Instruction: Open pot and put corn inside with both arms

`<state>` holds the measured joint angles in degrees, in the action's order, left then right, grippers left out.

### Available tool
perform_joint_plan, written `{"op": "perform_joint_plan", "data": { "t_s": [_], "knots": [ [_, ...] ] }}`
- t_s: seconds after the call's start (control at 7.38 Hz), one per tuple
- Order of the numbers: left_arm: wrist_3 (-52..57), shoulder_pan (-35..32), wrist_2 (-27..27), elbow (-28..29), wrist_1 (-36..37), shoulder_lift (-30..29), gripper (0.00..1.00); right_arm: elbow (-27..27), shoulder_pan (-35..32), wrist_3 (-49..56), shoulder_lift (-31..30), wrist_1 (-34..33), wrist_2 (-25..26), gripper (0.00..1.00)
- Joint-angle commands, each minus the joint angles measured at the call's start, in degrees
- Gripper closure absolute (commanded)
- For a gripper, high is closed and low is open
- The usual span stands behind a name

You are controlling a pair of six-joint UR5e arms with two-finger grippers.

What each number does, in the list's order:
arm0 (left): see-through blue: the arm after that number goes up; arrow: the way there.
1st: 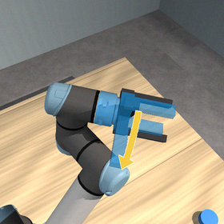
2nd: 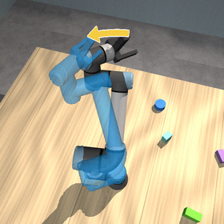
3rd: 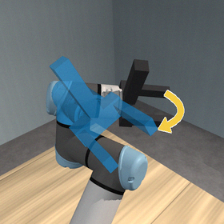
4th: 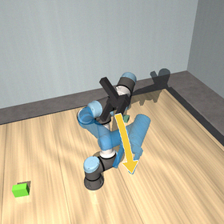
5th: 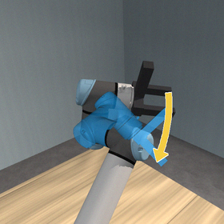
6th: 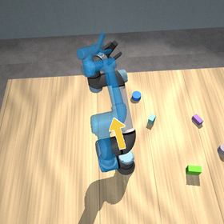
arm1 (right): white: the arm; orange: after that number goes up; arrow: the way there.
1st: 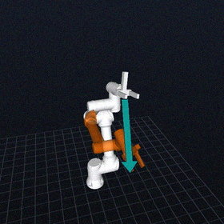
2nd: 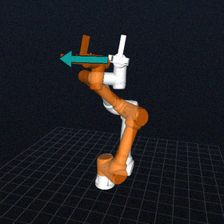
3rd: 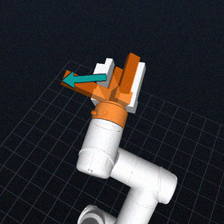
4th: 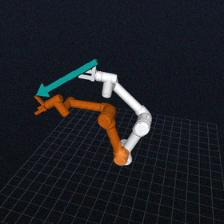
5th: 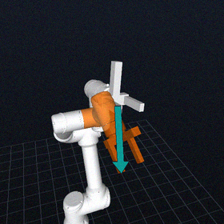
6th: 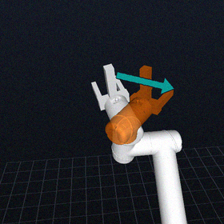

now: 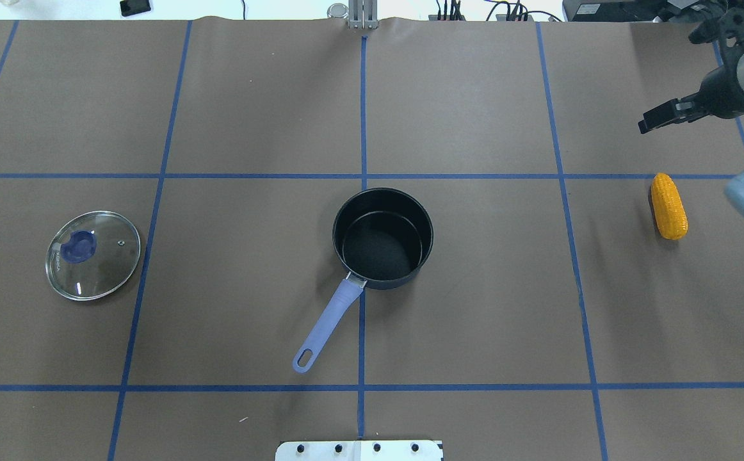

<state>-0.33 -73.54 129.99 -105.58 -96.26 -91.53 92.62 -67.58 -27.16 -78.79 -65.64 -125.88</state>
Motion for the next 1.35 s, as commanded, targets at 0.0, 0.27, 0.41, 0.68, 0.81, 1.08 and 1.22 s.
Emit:
{"op": "perform_joint_plan", "data": {
  "t_s": [0.0,0.27,0.41,0.68,0.81,1.08,1.22],
  "knots": [
    [13.7,-9.7,0.6,2.4,7.5,0.1,0.02,-2.0,-5.4,8.0,-4.8,0.1,-3.7,0.00],
    [15.5,-14.5,0.9,9.1,8.2,0.0,0.02,-2.2,-5.3,7.4,-8.5,0.4,-1.1,0.00],
    [16.1,-15.3,1.2,9.2,8.0,2.1,0.02,-2.2,-4.1,3.4,-8.6,0.9,-0.2,0.00],
    [15.7,-15.4,1.1,9.6,7.9,3.4,0.02,-2.5,2.0,-3.7,-8.4,5.4,4.6,0.00],
    [15.7,-15.4,1.1,9.6,8.0,3.5,0.02,-2.7,5.2,-9.9,-8.1,8.0,6.2,0.00],
    [15.7,-15.3,1.1,9.7,7.9,3.5,0.02,-3.4,9.6,-12.1,-8.1,9.9,9.6,0.00],
    [15.7,-15.3,1.2,9.7,7.9,3.5,0.02,-3.4,10.5,-12.1,-8.5,10.1,10.1,0.00]
  ]
}}
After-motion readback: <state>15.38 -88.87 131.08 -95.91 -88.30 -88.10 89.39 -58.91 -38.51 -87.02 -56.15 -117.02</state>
